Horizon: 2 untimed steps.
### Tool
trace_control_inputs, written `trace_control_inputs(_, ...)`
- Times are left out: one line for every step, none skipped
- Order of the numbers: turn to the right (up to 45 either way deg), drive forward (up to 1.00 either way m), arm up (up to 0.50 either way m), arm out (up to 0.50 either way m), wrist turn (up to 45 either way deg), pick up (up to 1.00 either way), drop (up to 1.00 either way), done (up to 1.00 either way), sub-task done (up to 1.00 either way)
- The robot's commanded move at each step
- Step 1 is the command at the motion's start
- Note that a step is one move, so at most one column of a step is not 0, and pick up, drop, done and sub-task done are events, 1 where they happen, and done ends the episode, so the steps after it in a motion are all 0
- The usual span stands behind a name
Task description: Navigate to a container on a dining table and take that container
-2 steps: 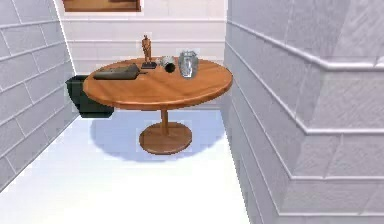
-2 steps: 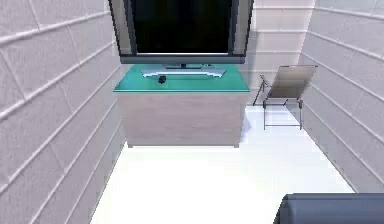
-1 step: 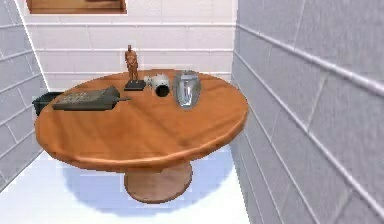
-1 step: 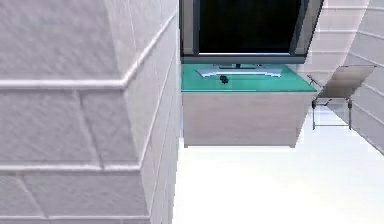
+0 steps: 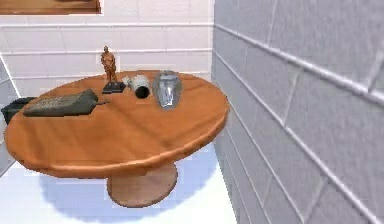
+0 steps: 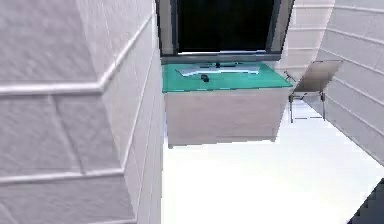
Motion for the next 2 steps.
trace_control_inputs(0.0, 0.4, 0.0, 0.0, 0.0, 0.0, 0.0, 0.0, 0.0)
trace_control_inputs(-45.0, 0.0, 0.0, 0.0, 0.0, 0.0, 0.0, 0.0, 0.0)
